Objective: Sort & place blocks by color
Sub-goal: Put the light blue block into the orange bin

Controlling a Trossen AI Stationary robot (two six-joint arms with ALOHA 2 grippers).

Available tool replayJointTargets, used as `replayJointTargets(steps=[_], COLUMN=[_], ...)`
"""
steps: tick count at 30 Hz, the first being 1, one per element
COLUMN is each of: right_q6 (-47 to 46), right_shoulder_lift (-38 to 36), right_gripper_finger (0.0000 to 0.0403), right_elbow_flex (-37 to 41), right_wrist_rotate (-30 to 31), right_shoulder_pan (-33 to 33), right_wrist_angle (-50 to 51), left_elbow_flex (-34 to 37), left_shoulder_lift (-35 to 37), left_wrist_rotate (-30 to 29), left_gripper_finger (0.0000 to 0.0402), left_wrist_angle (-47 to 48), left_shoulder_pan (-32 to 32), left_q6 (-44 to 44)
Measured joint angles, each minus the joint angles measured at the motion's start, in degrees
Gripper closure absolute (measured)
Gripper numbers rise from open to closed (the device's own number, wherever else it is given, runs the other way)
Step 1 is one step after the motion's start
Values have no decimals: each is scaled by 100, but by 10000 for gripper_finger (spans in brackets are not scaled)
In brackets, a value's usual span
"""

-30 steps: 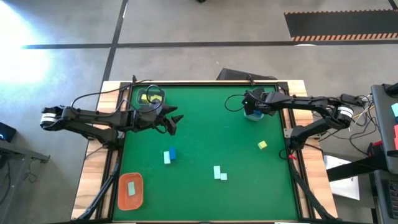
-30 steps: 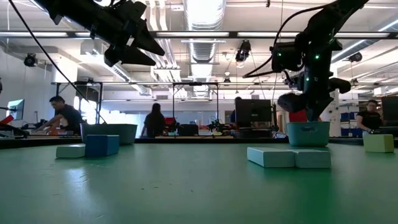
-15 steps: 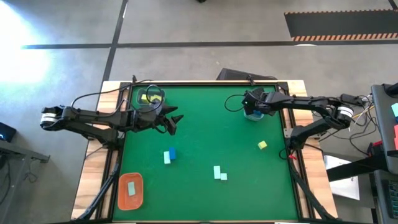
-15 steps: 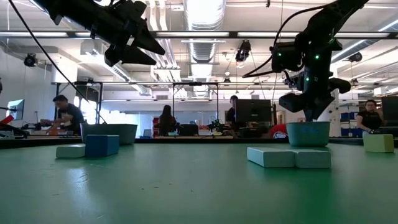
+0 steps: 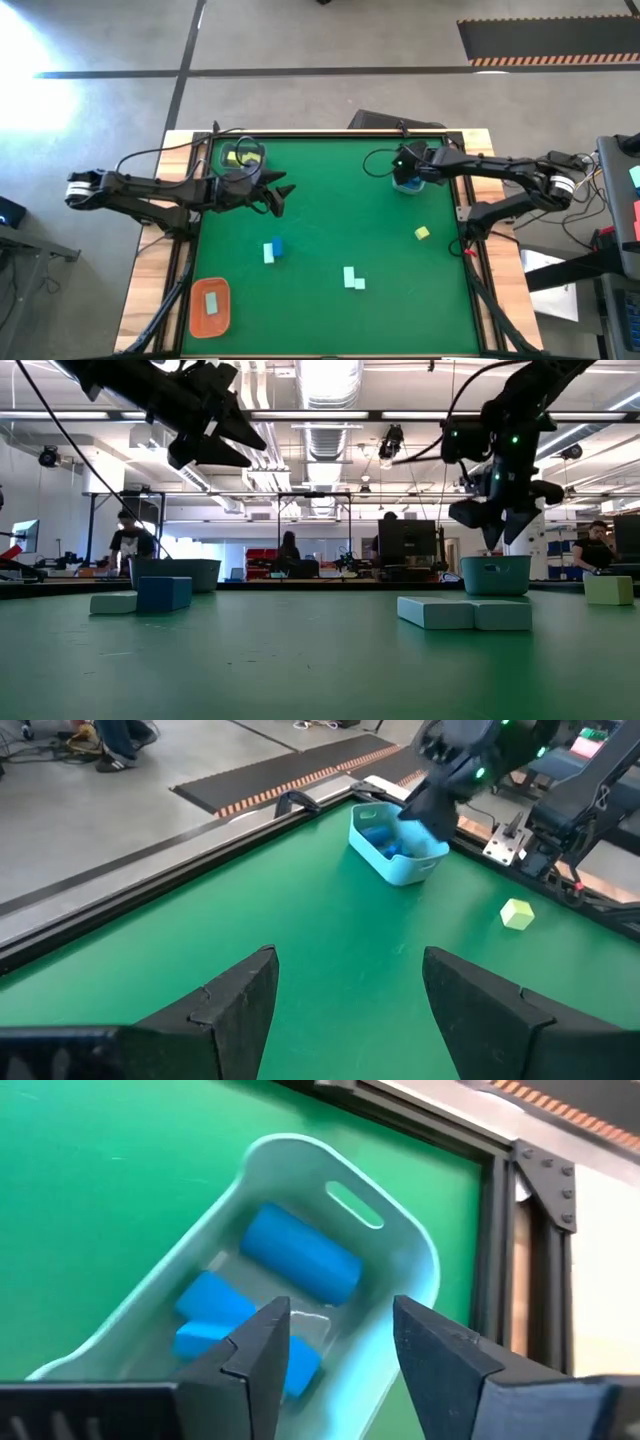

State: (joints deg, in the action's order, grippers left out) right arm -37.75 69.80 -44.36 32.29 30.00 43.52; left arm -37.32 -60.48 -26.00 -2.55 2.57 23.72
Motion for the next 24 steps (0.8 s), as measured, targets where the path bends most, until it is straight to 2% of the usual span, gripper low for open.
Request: replayJointTargets(steps=[5,12,18,21,24], right_q6=[165,256,574,779,1064], right_shoulder_lift=[-494,-1326,-1830,-1952,-1989], right_gripper_finger=[234,234,239,241,241], right_elbow_flex=[0,0,0,0,0], right_wrist_rotate=[-376,-381,-361,-332,-184], right_shoulder_pan=[-129,-672,-1308,-1661,-2025], right_wrist_angle=[-10,-95,-427,-756,-1101], left_elbow_flex=[-26,-27,-185,-337,-661], left_shoulder_lift=[-105,-238,-428,-584,-750], left_wrist_rotate=[80,205,216,221,230], left_gripper_finger=[169,169,169,169,169], left_wrist_angle=[-8,12,0,257,1140], left_shoulder_pan=[-19,-219,-575,-700,-823], left_q6=[70,593,701,901,1312])
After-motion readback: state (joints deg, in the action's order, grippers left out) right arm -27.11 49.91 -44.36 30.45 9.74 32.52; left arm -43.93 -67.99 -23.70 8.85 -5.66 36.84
